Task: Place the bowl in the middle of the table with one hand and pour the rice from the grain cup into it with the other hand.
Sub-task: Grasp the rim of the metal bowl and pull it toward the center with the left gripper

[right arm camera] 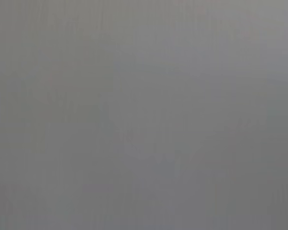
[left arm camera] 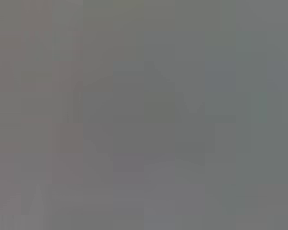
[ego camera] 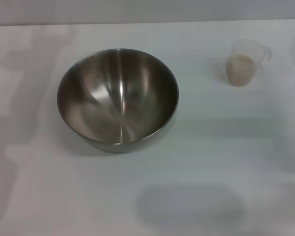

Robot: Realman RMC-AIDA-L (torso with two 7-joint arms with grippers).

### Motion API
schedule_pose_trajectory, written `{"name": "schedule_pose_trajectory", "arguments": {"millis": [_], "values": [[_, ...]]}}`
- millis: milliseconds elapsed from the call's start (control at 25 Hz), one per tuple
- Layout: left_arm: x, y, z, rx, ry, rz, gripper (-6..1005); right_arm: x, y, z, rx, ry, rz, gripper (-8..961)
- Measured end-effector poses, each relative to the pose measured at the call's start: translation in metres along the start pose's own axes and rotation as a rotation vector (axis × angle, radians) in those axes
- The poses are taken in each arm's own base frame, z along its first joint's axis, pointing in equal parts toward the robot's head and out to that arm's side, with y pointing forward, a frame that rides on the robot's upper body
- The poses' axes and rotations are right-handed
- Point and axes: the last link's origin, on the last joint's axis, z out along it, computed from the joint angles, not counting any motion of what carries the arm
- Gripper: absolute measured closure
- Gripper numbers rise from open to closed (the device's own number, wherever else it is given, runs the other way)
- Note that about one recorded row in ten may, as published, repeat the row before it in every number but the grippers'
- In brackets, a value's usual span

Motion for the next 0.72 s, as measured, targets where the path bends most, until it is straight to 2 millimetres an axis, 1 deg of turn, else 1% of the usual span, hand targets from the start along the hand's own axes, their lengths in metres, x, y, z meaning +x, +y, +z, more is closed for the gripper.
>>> {"name": "schedule_pose_trajectory", "arguments": {"millis": [40,80,120,160,240,280,320,360,440,520,640,680,720], "values": [[0.002,0.008,-0.006,-0.026,-0.083,0.038,158,0.000,0.001,0.001,-0.003,-0.002,0.000,214],[0.002,0.008,-0.006,-0.026,-0.083,0.038,158,0.000,0.001,0.001,-0.003,-0.002,0.000,214],[0.001,0.014,-0.012,-0.068,-0.172,0.073,158,-0.001,0.001,0.001,-0.006,-0.002,0.000,213],[0.001,0.014,-0.012,-0.068,-0.172,0.073,158,-0.001,0.002,0.001,-0.008,-0.004,-0.001,213],[-0.003,0.020,-0.018,-0.125,-0.310,0.127,159,-0.001,0.001,0.001,-0.011,-0.008,-0.012,213],[-0.003,0.020,-0.018,-0.125,-0.310,0.127,159,-0.001,0.001,0.001,-0.011,-0.008,-0.012,213],[-0.006,0.021,-0.021,-0.135,-0.389,0.149,159,-0.002,0.000,0.002,-0.009,-0.010,-0.015,213],[-0.006,0.021,-0.021,-0.135,-0.389,0.149,159,-0.002,0.000,0.002,-0.009,-0.010,-0.015,213],[-0.010,0.020,-0.022,-0.130,-0.451,0.167,159,-0.002,-0.002,0.003,-0.004,-0.012,-0.018,214],[-0.010,0.020,-0.022,-0.130,-0.451,0.167,159,-0.003,-0.003,0.003,-0.003,-0.013,-0.022,214],[-0.027,0.015,-0.023,-0.061,-0.661,0.254,159,-0.003,-0.004,0.004,-0.004,-0.015,-0.026,214],[-0.027,0.015,-0.023,-0.061,-0.661,0.254,159,-0.003,-0.004,0.004,-0.004,-0.015,-0.026,214],[-0.034,0.015,-0.023,-0.047,-0.723,0.267,159,-0.003,-0.005,0.005,-0.004,-0.016,-0.028,214]]}}
